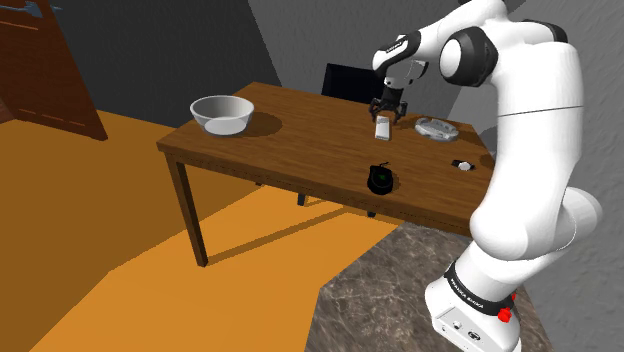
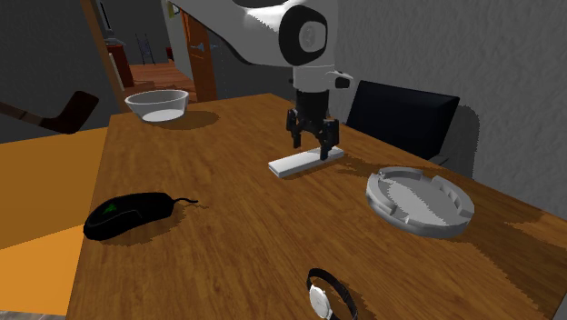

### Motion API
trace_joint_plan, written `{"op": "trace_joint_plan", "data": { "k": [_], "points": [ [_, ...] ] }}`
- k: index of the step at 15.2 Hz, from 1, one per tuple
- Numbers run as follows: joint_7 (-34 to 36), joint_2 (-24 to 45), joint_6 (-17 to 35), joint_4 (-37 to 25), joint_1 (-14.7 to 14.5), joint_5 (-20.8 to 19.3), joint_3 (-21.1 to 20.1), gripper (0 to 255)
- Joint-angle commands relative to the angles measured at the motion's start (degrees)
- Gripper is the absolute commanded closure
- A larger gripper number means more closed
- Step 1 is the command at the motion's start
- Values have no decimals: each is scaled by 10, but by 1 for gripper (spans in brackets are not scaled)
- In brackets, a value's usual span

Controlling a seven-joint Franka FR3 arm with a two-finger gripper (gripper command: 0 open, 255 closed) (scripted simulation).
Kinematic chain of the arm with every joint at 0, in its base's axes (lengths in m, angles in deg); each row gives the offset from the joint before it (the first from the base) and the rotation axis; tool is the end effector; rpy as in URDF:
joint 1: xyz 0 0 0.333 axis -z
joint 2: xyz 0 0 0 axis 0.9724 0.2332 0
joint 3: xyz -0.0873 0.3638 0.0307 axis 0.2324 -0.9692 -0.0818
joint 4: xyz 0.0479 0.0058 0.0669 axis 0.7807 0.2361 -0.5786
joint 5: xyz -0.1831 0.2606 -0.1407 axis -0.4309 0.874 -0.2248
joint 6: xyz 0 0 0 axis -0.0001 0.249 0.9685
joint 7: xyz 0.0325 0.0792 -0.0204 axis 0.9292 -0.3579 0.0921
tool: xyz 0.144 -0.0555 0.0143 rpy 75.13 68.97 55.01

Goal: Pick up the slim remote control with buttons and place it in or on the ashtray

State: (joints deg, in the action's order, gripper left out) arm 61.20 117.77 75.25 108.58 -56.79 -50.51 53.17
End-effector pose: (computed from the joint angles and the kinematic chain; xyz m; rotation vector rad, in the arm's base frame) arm 0.5799 -0.3764 0.3681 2.8923 -1.1742 0.0017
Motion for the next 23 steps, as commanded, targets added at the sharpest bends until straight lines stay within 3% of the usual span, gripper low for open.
{"op": "trace_joint_plan", "data": {
  "k": [1,9,10,19,23],
  "points": [
    [-2,6,13,7,1,2,-1,0],
    [-2,8,17,8,1,3,-2,0],
    [-2,8,17,8,1,3,-2,255],
    [-2,8,17,8,1,3,-2,255],
    [0,-4,-8,-4,0,-1,1,255]
  ]
}}
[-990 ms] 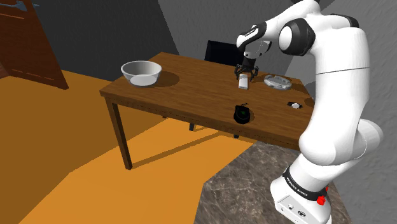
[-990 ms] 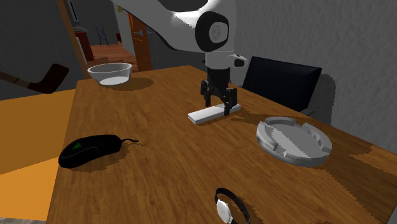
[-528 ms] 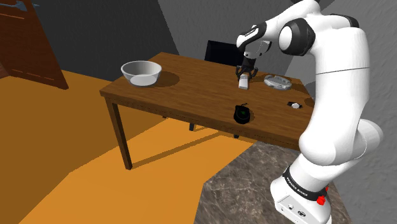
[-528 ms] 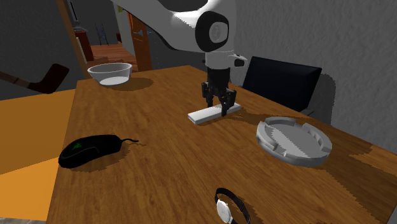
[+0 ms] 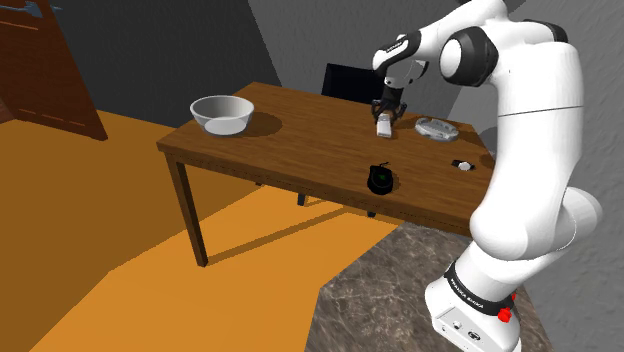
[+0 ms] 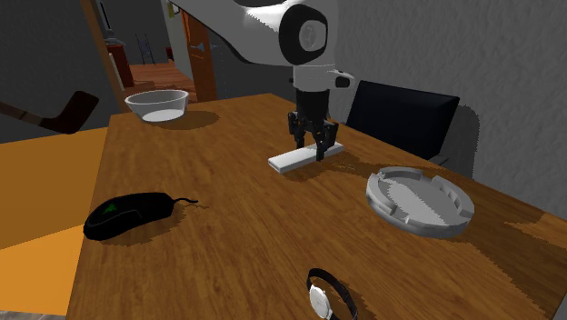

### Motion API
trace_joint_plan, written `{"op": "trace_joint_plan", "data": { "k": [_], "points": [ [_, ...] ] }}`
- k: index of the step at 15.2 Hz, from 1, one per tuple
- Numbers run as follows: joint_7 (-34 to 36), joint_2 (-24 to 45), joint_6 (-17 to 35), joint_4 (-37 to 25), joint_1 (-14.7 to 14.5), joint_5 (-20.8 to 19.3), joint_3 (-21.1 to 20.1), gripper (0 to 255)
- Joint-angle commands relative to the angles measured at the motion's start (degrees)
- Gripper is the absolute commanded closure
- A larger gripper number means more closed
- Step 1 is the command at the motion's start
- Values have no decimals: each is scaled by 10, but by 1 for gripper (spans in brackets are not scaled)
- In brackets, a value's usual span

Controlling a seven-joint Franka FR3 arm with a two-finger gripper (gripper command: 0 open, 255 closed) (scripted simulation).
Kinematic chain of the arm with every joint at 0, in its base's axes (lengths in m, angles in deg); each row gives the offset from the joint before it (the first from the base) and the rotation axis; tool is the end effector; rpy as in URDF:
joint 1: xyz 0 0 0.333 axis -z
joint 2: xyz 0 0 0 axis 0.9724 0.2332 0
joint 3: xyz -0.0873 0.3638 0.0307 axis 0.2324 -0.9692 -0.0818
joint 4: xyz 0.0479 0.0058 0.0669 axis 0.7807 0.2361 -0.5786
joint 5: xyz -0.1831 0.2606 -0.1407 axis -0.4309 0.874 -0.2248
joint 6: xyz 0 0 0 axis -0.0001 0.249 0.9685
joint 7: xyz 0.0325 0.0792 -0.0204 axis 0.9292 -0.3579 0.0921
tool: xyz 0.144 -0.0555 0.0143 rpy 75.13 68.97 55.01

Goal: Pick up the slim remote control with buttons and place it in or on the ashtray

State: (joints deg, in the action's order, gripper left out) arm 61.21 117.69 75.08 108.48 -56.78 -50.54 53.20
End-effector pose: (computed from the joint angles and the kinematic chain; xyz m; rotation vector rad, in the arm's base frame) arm 0.5796 -0.3766 0.3696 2.8920 -1.1746 0.0019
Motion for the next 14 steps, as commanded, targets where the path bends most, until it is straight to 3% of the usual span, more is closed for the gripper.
{"op": "trace_joint_plan", "data": {
  "k": [1,14],
  "points": [
    [1,-6,-12,-6,0,-2,1,255],
    [7,-33,-98,-67,0,-12,7,255]
  ]
}}
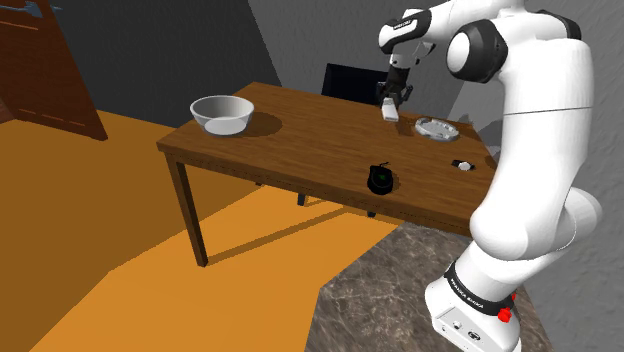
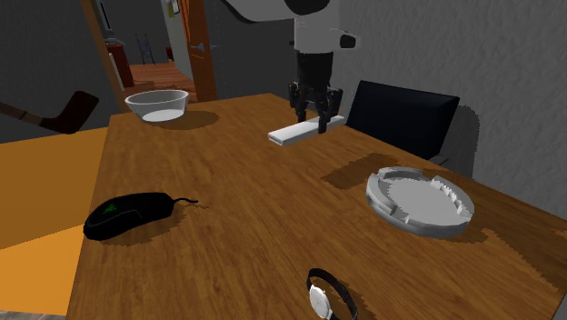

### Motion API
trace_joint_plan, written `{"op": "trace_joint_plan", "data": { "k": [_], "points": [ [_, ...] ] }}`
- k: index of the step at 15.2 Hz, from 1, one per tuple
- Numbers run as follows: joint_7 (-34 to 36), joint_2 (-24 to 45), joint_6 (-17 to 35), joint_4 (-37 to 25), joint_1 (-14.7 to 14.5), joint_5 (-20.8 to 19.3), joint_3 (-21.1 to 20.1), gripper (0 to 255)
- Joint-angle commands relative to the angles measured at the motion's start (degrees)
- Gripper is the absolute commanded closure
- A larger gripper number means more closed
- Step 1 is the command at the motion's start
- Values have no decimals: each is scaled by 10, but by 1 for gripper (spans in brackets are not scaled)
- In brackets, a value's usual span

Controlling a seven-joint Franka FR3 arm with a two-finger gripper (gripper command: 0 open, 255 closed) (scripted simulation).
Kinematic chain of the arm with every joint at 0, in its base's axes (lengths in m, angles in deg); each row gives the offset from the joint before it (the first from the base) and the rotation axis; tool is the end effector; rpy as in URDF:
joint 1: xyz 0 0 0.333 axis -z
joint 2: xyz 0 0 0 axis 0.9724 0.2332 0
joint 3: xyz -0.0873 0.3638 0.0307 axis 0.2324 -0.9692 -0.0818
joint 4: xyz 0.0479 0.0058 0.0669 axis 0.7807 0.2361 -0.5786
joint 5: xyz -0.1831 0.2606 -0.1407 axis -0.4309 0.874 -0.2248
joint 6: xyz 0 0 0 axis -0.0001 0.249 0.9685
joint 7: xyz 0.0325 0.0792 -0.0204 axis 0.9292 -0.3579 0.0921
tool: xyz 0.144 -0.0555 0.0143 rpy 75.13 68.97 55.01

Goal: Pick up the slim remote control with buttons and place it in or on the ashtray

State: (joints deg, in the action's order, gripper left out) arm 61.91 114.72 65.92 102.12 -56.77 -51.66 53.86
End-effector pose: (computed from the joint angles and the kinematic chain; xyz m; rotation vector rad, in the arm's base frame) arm 0.5753 -0.3745 0.4384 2.8919 -1.1746 0.0027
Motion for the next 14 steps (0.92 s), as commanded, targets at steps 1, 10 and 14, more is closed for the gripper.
{"op": "trace_joint_plan", "data": {
  "k": [1,10,14],
  "points": [
    [0,-4,-13,-9,1,-1,1,255],
    [-92,10,-25,-34,76,13,20,255],
    [-137,32,-39,-67,119,23,27,255]
  ]
}}
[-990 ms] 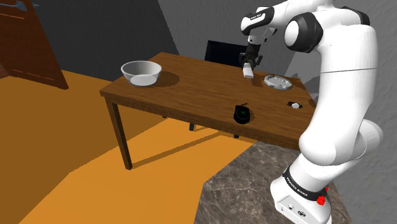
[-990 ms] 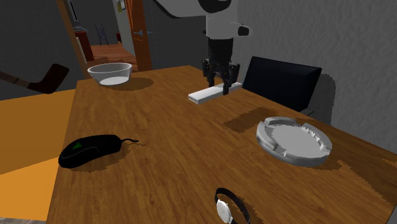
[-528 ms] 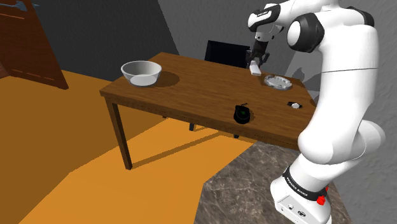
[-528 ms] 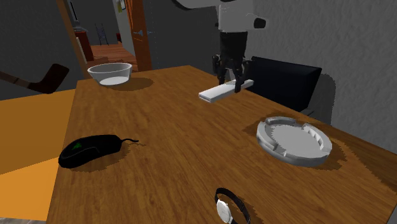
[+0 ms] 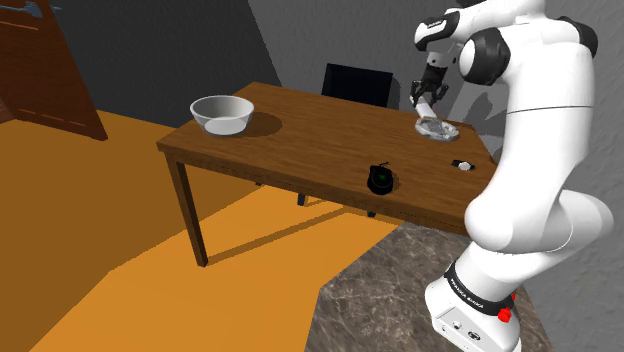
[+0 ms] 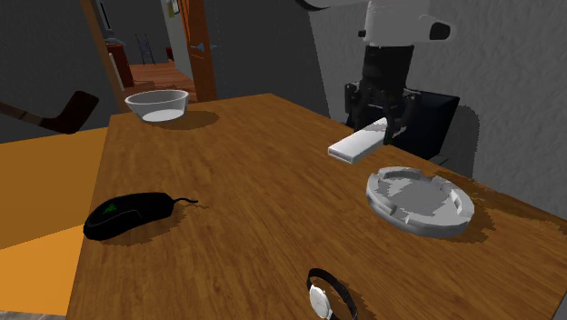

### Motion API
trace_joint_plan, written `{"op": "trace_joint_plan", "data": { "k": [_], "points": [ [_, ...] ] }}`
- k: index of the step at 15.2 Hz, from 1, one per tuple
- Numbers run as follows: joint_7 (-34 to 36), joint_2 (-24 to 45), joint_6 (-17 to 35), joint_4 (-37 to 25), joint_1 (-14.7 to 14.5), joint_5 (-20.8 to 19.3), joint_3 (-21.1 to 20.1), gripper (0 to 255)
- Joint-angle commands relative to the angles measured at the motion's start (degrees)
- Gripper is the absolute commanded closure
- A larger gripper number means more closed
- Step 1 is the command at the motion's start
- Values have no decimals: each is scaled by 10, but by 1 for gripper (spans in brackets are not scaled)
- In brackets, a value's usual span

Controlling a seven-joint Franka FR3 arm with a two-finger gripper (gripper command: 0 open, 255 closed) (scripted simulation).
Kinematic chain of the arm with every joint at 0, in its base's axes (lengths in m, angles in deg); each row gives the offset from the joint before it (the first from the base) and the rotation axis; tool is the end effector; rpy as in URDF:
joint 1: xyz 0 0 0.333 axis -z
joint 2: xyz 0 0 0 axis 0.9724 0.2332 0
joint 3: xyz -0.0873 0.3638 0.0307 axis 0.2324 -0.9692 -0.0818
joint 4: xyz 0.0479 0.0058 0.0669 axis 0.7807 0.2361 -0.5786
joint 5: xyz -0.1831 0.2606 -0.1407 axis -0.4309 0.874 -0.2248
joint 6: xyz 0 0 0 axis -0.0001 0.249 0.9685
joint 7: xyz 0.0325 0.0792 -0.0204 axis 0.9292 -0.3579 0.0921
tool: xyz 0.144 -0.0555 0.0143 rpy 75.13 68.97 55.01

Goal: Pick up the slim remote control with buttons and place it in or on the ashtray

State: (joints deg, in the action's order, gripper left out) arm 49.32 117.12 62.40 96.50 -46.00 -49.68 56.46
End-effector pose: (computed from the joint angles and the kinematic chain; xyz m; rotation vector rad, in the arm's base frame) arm 0.4955 -0.4924 0.4507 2.8909 -1.1765 0.0020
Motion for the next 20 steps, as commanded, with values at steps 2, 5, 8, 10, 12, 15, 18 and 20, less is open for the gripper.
{"op": "trace_joint_plan", "data": {
  "k": [2,5,8,10,12,15,18,20],
  "points": [
    [-33,22,-13,-34,34,9,4,255],
    [-65,50,-31,-79,70,19,6,255],
    [-88,76,-41,-116,100,27,7,255],
    [-89,76,-26,-100,98,27,6,255],
    [-90,77,-11,-86,96,28,6,255],
    [-92,80,10,-67,94,30,5,255],
    [-94,84,30,-50,92,31,4,255],
    [-95,87,44,-40,91,33,3,255]
  ]
}}
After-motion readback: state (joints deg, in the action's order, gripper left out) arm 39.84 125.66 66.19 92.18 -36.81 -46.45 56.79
